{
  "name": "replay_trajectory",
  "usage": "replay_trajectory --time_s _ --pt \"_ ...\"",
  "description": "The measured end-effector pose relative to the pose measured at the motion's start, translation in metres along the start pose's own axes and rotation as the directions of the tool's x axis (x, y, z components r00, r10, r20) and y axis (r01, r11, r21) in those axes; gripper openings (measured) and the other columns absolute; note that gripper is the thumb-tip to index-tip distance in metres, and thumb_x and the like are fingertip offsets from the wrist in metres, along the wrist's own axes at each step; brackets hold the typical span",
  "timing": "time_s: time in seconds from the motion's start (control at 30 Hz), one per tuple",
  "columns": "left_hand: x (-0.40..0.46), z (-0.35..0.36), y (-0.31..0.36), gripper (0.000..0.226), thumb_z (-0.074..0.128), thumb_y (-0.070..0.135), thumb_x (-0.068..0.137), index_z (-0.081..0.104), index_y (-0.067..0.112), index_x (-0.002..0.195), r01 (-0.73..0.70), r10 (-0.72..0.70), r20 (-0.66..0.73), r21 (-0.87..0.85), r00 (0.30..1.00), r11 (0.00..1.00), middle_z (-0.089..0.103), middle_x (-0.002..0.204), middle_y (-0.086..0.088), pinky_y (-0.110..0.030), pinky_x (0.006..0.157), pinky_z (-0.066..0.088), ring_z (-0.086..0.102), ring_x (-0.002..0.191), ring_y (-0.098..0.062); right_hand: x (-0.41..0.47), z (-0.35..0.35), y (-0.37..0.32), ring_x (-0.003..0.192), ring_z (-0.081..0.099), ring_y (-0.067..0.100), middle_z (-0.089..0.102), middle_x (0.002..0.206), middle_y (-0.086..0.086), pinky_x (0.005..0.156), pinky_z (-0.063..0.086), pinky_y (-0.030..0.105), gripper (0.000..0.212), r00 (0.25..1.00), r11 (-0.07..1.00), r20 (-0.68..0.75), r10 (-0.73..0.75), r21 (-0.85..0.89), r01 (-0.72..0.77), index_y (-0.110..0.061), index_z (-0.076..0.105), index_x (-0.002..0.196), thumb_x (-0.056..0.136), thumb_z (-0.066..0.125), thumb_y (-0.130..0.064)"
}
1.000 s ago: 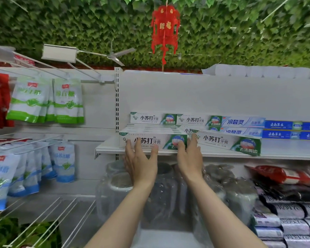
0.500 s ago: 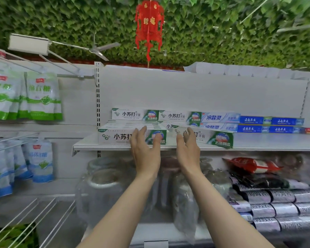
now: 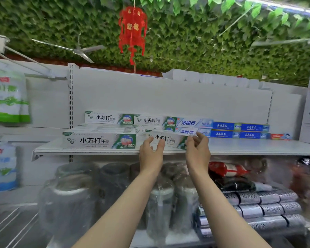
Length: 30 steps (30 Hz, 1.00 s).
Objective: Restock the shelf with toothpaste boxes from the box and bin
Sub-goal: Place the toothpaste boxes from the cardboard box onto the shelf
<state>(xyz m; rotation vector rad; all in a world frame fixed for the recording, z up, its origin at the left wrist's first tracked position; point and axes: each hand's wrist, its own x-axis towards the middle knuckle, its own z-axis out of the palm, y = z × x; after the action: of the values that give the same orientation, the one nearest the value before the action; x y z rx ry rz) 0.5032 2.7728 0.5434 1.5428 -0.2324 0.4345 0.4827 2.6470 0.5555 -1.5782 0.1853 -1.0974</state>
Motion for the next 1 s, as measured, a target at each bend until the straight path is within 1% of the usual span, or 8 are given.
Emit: replay_trajectory --time_s 0.1,0.23,0.4,0.53,0.63,0.77,0.87,1.0 --pt "0.002 0.007 0.001 0.053 0.058 0.048 0.097 0.047 0.024 0.142 0.029 -0.029 -0.008 0.007 1.0 1.0 0.047 0.146 -0.001 -0.04 0.107 0.042 0.047 0.131 -0.017 0.012 -0.007 0.009 0.127 0.047 0.024 0.049 0.137 0.008 0.107 0.037 0.038 0.049 0.997 0.99 -0.061 -0.046 -0.133 0.037 -0.015 0.048 0.139 0.094 0.064 -0.024" --pt "0.003 0.01 0.003 0.052 0.058 0.05 0.096 0.047 0.024 0.14 0.038 -0.038 -0.025 0.031 0.999 0.999 0.047 0.146 -0.002 -0.042 0.108 0.042 0.047 0.132 -0.019 0.031 -0.014 0.014 0.139 0.038 0.028 0.037 0.152 0.011 0.115 0.033 0.043 0.067 0.994 0.974 0.104 0.038 -0.227 -0.013 -0.025 0.039 0.152 0.092 0.068 -0.03" --pt "0.004 0.006 0.01 0.053 0.059 0.048 0.096 0.048 0.022 0.141 0.017 -0.013 -0.056 0.076 0.998 0.997 0.048 0.145 -0.002 -0.042 0.11 0.04 0.047 0.133 -0.021 0.047 -0.017 0.016 0.116 0.057 0.026 0.062 0.13 0.008 0.086 0.042 0.034 0.048 0.981 0.935 0.185 0.064 -0.354 0.006 -0.025 0.057 0.134 0.09 0.072 -0.037" --pt "0.0 -0.004 0.018 0.053 0.06 0.046 0.096 0.049 0.019 0.14 -0.031 0.04 -0.076 0.108 0.996 0.994 0.049 0.144 -0.002 -0.041 0.11 0.04 0.048 0.131 -0.02 0.047 -0.021 0.01 0.115 0.058 0.026 0.065 0.125 0.002 0.08 0.037 0.031 0.041 0.987 0.918 0.137 0.086 -0.396 -0.025 -0.028 0.063 0.124 0.087 0.077 -0.038" --pt "0.002 -0.018 0.025 0.052 0.059 0.047 0.096 0.048 0.019 0.139 -0.088 0.099 -0.084 0.122 0.992 0.989 0.05 0.143 0.0 -0.04 0.109 0.04 0.048 0.13 -0.017 0.041 -0.022 0.006 0.108 0.06 0.023 0.066 0.125 0.0 0.083 0.044 0.034 0.04 0.994 0.941 0.034 0.108 -0.327 -0.091 -0.031 0.066 0.119 0.083 0.081 -0.038" --pt "0.005 -0.039 0.034 0.048 0.058 0.043 0.097 0.049 0.02 0.138 -0.18 0.197 -0.112 0.142 0.974 0.973 0.048 0.142 0.002 -0.04 0.11 0.039 0.046 0.13 -0.015 0.031 -0.017 0.0 0.101 0.063 0.018 0.068 0.113 -0.005 0.091 0.051 0.04 0.037 0.992 0.992 -0.068 0.106 -0.067 -0.11 -0.036 0.066 0.111 0.079 0.084 -0.041" --pt "0.01 -0.06 0.035 0.047 0.058 0.044 0.097 0.049 0.021 0.137 -0.227 0.256 -0.15 0.188 0.955 0.956 0.047 0.141 0.003 -0.041 0.111 0.039 0.046 0.13 -0.016 0.023 -0.002 -0.017 0.098 0.068 0.015 0.067 0.097 -0.016 0.091 0.053 0.037 0.037 0.997 0.986 -0.033 0.073 0.151 -0.067 -0.04 0.067 0.103 0.073 0.087 -0.045" --pt "0.024 -0.093 0.03 0.056 0.056 0.051 0.094 0.045 0.021 0.14 -0.234 0.303 -0.259 0.266 0.917 0.935 0.043 0.142 0.001 -0.047 0.111 0.038 0.047 0.132 -0.025 0.02 0.03 -0.037 0.097 0.073 0.016 0.074 0.104 -0.002 0.091 0.058 0.042 0.041 0.992 0.963 0.126 -0.004 0.267 -0.029 -0.047 0.071 0.092 0.057 0.093 -0.048"
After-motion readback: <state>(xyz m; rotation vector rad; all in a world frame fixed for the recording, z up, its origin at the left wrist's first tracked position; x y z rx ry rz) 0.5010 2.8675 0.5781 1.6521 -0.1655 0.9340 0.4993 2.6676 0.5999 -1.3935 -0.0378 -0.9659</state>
